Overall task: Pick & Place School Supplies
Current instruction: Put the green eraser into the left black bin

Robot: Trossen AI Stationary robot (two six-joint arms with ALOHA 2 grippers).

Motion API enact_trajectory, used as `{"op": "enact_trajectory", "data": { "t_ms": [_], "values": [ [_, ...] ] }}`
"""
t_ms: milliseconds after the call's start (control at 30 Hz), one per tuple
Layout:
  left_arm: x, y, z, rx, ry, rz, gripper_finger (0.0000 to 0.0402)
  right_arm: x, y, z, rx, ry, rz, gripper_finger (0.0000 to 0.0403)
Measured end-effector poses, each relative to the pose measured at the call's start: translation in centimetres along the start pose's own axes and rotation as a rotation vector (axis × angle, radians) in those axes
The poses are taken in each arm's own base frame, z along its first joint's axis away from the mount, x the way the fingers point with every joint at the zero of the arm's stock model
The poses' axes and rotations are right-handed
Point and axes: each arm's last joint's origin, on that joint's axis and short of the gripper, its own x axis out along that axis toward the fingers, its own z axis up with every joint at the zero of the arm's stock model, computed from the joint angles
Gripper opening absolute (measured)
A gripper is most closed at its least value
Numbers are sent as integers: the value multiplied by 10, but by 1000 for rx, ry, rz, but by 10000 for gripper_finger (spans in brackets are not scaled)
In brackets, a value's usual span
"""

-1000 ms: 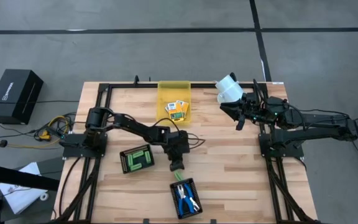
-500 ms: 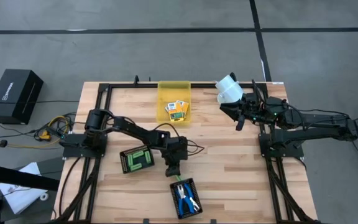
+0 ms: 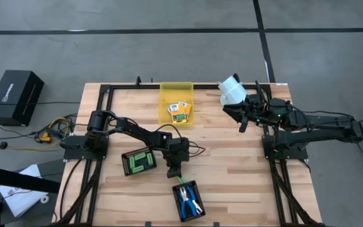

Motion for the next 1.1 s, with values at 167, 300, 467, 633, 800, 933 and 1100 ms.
{"op": "enact_trajectory", "data": {
  "t_ms": [167, 300, 467, 633, 800, 933, 1100],
  "values": [
    [0, 1, 0, -3, -3, 7, 2, 0, 0, 0, 0, 0, 0, 82],
    [-2, 3, 1, -11, -10, 13, 2, 0, 0, 0, 0, 0, 0, 82],
    [-3, 10, 3, -25, -22, 18, 2, 0, 0, 0, 0, 0, 0, 82],
    [5, 20, 3, -46, -35, 38, 2, 0, 0, 0, 5, -1, 0, 82],
    [9, 19, 5, -48, -27, 22, 2, 0, 0, 0, 8, -1, 0, 82],
    [5, 22, 8, -51, -42, 23, 2, 0, 0, 0, 8, 0, 0, 82],
    [-2, 31, 13, -60, -74, 33, 2, 0, 0, 0, 8, 1, -1, 82]
  ]
}}
